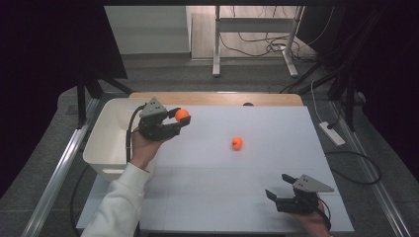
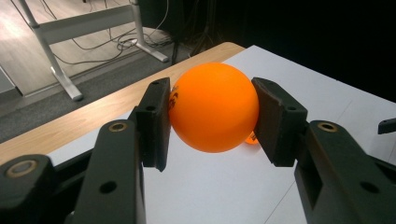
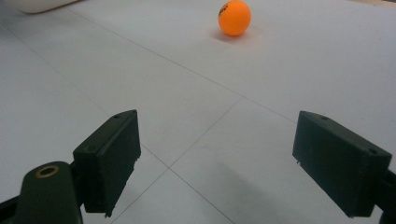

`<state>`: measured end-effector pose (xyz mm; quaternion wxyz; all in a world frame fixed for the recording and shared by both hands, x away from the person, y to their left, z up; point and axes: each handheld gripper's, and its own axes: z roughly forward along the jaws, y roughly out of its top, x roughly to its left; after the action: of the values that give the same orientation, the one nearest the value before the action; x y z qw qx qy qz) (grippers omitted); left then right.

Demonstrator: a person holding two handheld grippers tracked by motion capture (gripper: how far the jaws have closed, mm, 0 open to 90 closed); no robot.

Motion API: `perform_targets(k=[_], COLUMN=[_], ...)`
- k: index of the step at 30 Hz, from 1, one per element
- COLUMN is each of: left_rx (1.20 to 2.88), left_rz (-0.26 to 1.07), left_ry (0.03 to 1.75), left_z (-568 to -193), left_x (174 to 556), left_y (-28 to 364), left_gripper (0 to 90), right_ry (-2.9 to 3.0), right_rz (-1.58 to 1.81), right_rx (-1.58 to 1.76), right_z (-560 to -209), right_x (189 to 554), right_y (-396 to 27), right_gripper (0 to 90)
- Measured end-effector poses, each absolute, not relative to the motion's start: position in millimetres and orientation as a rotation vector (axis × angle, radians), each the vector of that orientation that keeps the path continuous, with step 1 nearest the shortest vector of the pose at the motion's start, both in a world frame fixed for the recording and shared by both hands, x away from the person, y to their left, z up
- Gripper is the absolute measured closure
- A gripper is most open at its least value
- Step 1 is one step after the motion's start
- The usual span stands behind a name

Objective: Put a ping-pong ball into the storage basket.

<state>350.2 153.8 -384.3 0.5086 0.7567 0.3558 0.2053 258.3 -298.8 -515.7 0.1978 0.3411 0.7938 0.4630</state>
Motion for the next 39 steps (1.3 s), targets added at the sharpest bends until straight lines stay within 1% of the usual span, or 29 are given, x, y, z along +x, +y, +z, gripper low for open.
perform_targets(k=[28,39], left_rx=[1.775,1.771], left_rz=[0.542,0.574], left_ry=[0.949,0.972], left_z=[-378.8,-369.8], left_x=[356.0,359.1], left_y=[183.2,192.8], left_gripper=[50.9,50.9], right_ry=[2.224,2.224], right_rz=[1.287,1.288], right_rx=[0.954,0.956], right_z=[-516.1,-516.0], right_x=[259.0,259.0], right_y=[-298.1,-298.2], right_gripper=[14.9,14.9])
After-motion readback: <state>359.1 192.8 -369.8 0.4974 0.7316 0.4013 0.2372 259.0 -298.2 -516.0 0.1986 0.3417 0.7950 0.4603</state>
